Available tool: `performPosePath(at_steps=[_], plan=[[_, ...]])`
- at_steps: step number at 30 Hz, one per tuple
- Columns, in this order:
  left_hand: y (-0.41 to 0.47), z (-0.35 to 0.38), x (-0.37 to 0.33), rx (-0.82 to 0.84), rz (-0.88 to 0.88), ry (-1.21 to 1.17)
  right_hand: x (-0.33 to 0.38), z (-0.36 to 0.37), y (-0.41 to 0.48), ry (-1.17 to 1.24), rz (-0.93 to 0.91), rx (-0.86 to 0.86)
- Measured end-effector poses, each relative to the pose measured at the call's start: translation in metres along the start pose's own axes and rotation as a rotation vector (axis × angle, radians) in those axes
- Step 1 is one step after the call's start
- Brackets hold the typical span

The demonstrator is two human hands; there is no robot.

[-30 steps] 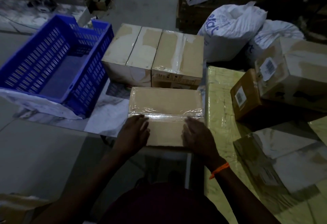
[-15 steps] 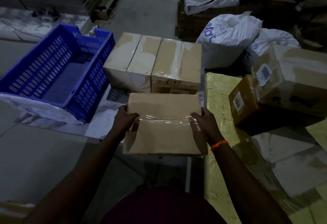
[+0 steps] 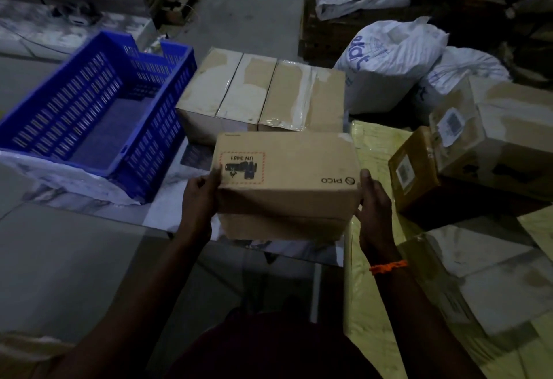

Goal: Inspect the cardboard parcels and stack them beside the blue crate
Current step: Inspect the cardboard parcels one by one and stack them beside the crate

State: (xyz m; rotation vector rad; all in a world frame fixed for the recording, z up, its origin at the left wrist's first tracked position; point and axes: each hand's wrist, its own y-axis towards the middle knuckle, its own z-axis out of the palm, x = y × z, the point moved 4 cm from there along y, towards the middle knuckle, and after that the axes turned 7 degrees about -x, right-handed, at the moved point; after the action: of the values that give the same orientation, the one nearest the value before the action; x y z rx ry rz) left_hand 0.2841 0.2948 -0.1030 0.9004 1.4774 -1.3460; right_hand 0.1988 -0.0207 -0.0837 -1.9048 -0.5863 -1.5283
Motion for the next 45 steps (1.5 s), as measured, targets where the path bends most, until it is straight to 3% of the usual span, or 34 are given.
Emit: performPosePath(at_steps=[8, 14, 19, 22, 24, 27, 30, 32, 34, 40, 45], plan=[[-0.007, -0.004, 0.022, -0.053, -0.038, 0.068, -0.030, -0.009, -0.004, -0.032, 0.034, -0.048], [-0.008, -0.002, 0.030, -0.028, -0.034, 0.037, -0.015, -0.008, -0.011, -0.010, -0.004, -0.090], [0.000, -0.021, 0.033, 0.019, -0.048, -0.086, 0.027, 0.002, -0.020, -0.100, -0.231, -0.010], [0.009, -0.048, 0.036, -0.113, -0.028, -0.031, 0.050, 0.024, -0.030, -0.197, -0.435, 0.133], [0.014, -0.067, 0.030, -0.236, 0.069, 0.137, 0.057, 0.044, -0.040, -0.236, -0.487, 0.181], [0.018, -0.087, 0.004, -0.337, 0.308, 0.438, 0.051, 0.065, -0.041, -0.343, -0.332, 0.157], [0.016, -0.083, -0.030, -0.225, 0.428, 0.490, 0.031, 0.066, -0.030, -0.496, -0.084, 0.198], [0.004, -0.063, -0.059, -0.074, 0.507, 0.479, 0.018, 0.065, -0.024, -0.324, 0.052, 0.317], [-0.009, -0.040, -0.082, -0.004, 0.577, 0.476, 0.014, 0.067, -0.025, -0.183, 0.069, 0.378], [-0.012, -0.031, -0.081, -0.009, 0.344, 0.245, 0.018, 0.073, -0.037, -0.109, -0.052, 0.346], [-0.011, -0.027, -0.052, 0.013, 0.134, 0.034, 0.040, 0.061, -0.032, -0.246, -0.264, 0.262]])
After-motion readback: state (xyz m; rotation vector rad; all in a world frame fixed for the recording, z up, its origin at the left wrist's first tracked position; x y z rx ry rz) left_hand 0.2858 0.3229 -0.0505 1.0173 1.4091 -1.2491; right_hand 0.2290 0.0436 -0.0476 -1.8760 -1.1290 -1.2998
